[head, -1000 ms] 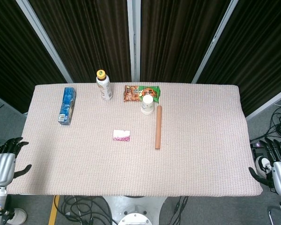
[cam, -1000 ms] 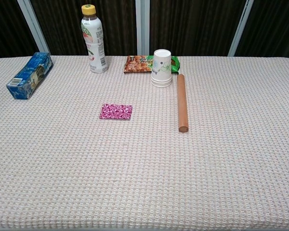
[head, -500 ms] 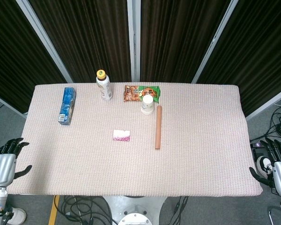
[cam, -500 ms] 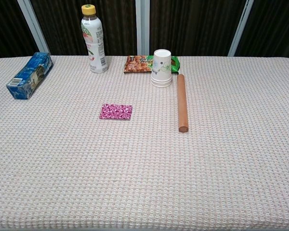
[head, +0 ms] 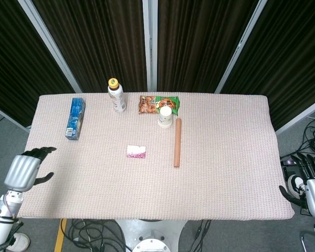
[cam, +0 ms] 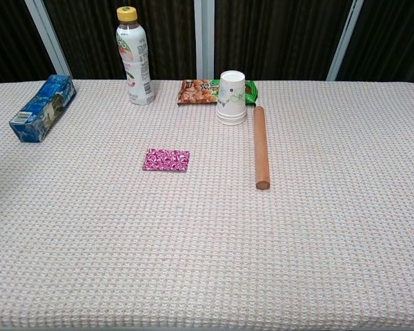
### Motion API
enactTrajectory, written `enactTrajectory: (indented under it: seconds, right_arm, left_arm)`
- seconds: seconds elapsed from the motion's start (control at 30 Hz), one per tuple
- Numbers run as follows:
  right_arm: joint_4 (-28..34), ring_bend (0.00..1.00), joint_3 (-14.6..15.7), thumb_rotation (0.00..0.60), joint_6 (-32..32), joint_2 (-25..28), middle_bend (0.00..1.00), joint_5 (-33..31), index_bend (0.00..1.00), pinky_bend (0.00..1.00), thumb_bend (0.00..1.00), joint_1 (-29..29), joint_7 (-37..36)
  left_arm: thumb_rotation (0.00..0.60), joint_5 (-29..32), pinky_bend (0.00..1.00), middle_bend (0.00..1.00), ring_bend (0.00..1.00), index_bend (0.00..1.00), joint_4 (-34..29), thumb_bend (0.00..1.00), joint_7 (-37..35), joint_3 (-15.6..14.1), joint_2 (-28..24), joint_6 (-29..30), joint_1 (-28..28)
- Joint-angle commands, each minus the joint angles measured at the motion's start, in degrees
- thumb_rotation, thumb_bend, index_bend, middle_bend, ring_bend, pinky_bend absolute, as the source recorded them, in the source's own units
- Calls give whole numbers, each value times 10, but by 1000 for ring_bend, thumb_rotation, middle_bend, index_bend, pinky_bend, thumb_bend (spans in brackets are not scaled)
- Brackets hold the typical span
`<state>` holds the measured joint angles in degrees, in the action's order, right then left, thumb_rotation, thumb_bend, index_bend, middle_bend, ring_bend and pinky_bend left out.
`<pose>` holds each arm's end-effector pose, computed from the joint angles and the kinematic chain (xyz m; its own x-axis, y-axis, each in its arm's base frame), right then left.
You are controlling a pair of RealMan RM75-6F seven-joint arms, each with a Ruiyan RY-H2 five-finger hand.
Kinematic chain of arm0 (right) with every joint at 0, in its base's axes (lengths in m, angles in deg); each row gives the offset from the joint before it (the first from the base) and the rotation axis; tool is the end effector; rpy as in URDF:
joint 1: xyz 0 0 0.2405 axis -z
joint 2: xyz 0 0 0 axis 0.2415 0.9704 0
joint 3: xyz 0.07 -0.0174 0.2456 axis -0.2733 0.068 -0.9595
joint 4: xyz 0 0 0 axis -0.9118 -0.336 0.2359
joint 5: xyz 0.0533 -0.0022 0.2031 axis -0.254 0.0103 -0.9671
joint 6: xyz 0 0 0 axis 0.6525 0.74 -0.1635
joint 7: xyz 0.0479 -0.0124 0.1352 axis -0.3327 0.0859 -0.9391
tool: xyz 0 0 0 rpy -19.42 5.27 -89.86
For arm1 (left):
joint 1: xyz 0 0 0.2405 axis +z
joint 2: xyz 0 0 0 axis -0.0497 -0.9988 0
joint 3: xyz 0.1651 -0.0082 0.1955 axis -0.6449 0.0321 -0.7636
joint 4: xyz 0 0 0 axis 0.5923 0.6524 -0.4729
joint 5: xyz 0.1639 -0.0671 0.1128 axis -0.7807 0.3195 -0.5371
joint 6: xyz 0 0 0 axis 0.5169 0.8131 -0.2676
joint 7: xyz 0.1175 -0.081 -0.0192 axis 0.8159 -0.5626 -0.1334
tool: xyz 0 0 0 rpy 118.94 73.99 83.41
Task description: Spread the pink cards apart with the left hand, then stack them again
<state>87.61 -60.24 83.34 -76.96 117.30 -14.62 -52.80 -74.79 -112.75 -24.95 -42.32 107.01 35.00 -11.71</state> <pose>-0.3184 -0.1596 0.1894 0.3658 0.0601 0.9287 -0.9303 -0.0043 0.3667 -0.2736 0.2362 0.1289 0.4849 0.0239 0.8742 0.8514 -0.2413 -0.4657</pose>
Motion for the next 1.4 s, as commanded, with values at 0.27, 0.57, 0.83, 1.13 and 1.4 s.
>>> enactTrajectory:
  seconds: [0.27, 0.57, 0.83, 1.13, 1.4]
  right_arm:
    - [8, 0, 2, 508, -6, 4, 69, -6, 120, 0, 162, 0, 12]
    - [15, 0, -1, 512, -18, 8, 69, -13, 120, 0, 164, -6, 20]
    - [13, 0, -3, 507, -28, 8, 69, -21, 120, 0, 161, -10, 19]
    - [5, 0, -3, 511, -33, 7, 70, -30, 120, 0, 160, -9, 13]
    - [0, 0, -4, 505, -37, 7, 69, -37, 120, 0, 163, -10, 7]
  left_arm:
    - [600, -34, 1000, 803, 814, 308, 72, 482, -47, 13, 53, -208, -175]
    - [600, 15, 1000, 855, 868, 219, 110, 498, 8, 23, 122, -334, -267]
    - [600, 96, 1000, 856, 869, 209, 155, 503, 58, 37, 184, -423, -330]
    - [600, 198, 1000, 857, 871, 209, 225, 503, 105, 37, 246, -496, -384]
    - [600, 258, 1000, 857, 871, 209, 256, 503, 137, 25, 275, -512, -417]
